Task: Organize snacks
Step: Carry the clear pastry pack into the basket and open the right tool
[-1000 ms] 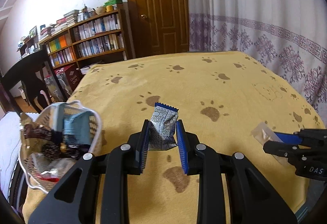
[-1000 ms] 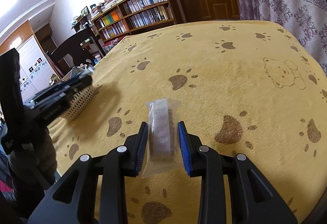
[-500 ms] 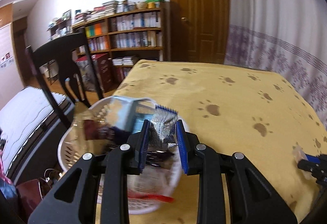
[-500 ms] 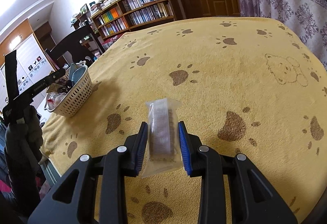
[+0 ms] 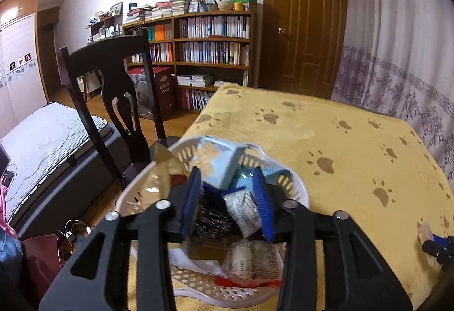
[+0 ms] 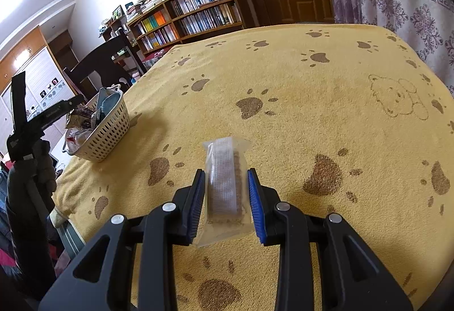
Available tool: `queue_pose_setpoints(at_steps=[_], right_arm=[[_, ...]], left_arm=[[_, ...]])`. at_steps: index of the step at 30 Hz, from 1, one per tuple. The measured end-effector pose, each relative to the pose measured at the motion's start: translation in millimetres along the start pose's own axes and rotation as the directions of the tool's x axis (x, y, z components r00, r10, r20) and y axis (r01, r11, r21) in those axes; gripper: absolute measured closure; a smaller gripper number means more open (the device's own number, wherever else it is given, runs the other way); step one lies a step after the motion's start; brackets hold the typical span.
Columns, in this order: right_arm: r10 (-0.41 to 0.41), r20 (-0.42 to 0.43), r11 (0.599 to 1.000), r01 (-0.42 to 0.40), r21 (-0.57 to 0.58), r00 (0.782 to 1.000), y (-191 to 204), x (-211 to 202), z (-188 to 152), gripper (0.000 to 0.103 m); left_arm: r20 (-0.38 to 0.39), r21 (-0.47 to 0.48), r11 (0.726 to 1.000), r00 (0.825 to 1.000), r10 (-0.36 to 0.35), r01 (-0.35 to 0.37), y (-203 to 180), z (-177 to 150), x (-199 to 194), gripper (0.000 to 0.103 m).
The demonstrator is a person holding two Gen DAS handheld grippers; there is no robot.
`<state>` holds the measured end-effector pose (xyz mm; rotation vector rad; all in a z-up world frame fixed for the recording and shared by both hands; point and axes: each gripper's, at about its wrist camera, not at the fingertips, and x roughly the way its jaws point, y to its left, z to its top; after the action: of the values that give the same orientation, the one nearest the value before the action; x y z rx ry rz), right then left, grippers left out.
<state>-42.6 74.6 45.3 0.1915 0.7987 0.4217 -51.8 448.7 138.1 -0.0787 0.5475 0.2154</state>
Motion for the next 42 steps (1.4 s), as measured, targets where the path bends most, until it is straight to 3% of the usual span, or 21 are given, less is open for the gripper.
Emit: queue_pose_setpoints(at_steps=[2, 10, 18, 22, 30, 35, 42], right_arm=[[0.003, 0.001, 1.0, -0.003, -0.002, 1.0, 1.0, -0.6, 0.4, 0.072], [0.065, 0.037, 0.998, -0.065, -0.007, 0.997, 21.8, -5.8, 21.2, 0.072], [0.148, 0.051, 0.982, -0.141, -0.128, 0.988, 90.7, 5.9, 51.9, 0.072], [0.179, 0.026, 0.968, -0.172, -0.181, 0.983, 132.4, 23.3, 64.5, 0.072], [0.231, -0.029, 0.941, -0.23, -0.249, 0.973, 206.3, 60.9, 84.5, 0.072], [0.25, -0.078, 0.942, -0.261, -0.21, 0.965, 231.2, 90.2, 91.7, 0.071], [0.23, -0.125, 0.943, -0.253, -0.216, 0.965, 255.4, 122.0, 91.4, 0.071]], left_arm=[[0.016, -0.017, 1.0, 1.0, -0.011, 0.011, 5.5, 4.0, -6.5, 0.048], [0.036, -0.004, 1.0, 0.999, -0.011, 0.011, 23.8, 6.3, -27.1, 0.046], [0.069, 0.042, 0.999, 0.998, 0.003, -0.006, 42.5, -12.1, -54.9, 0.046], [0.076, 0.042, 0.999, 0.997, -0.022, 0.019, 47.7, -23.4, -62.5, 0.044], [0.107, 0.102, 0.995, 0.994, -0.033, 0.022, 46.9, -48.2, -69.9, 0.031], [0.107, 0.067, 0.996, 0.993, -0.057, 0.05, 60.4, -53.0, -71.3, 0.024], [0.1, 0.034, 0.997, 0.992, -0.071, 0.068, 71.2, -54.1, -67.7, 0.023]])
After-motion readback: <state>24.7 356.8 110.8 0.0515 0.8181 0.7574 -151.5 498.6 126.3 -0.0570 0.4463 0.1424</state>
